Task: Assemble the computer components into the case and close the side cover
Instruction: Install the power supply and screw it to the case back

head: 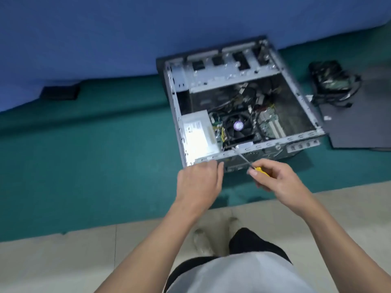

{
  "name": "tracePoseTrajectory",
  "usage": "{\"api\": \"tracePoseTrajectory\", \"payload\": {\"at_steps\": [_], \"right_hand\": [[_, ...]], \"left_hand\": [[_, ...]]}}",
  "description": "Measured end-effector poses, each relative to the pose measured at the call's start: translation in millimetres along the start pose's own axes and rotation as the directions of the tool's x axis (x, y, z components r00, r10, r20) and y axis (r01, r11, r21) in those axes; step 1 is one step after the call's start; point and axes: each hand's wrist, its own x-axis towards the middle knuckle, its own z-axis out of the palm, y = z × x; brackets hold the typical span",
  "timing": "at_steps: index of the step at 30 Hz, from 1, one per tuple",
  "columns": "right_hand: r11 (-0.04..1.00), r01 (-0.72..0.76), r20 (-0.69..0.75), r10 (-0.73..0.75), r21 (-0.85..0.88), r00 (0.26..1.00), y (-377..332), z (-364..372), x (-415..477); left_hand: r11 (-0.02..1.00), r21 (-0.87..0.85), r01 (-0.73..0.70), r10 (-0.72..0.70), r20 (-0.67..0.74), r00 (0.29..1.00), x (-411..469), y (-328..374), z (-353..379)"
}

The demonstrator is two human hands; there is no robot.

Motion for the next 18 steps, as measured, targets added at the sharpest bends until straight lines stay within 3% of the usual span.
{"api": "tracePoseTrajectory", "payload": {"at_steps": [2, 4, 6, 8, 10, 14, 18], "right_hand": [[0.999, 0.036, -0.053, -0.035, 0.018, 0.998, -6.2, -10.6, 6.9], [0.996, 0.062, -0.168, -0.072, -0.063, 0.983, -15.9, -25.8, 18.9], [0.986, 0.032, -0.282, -0.078, -0.163, 0.956, -22.4, -49.9, 32.7], [0.968, 0.007, -0.340, -0.095, -0.250, 0.935, -28.4, -76.7, 45.7], [0.956, -0.020, -0.346, -0.087, -0.293, 0.934, -32.4, -104.2, 58.6], [0.942, -0.078, -0.313, -0.029, -0.325, 0.949, -27.2, -152.2, 85.9], [0.936, -0.137, -0.257, 0.052, -0.324, 0.965, -8.9, -194.2, 118.1]], "left_hand": [[0.985, -0.064, -0.162, 0.148, -0.177, 0.973, 10.4, 6.0, -2.1], [0.987, -0.020, -0.159, 0.153, -0.163, 0.975, 29.5, 13.7, 5.6], [1.000, 0.000, 0.016, -0.016, 0.060, 0.998, 52.6, 22.6, 11.2], [0.980, 0.026, 0.195, -0.195, 0.261, 0.945, 71.8, 26.8, 21.4], [0.951, 0.063, 0.302, -0.303, 0.371, 0.878, 83.6, 30.8, 33.2], [0.894, 0.233, 0.384, -0.445, 0.342, 0.828, 100.5, 50.7, 48.3], [0.866, 0.211, 0.454, -0.500, 0.375, 0.781, 140.7, 82.7, 54.7]]}}
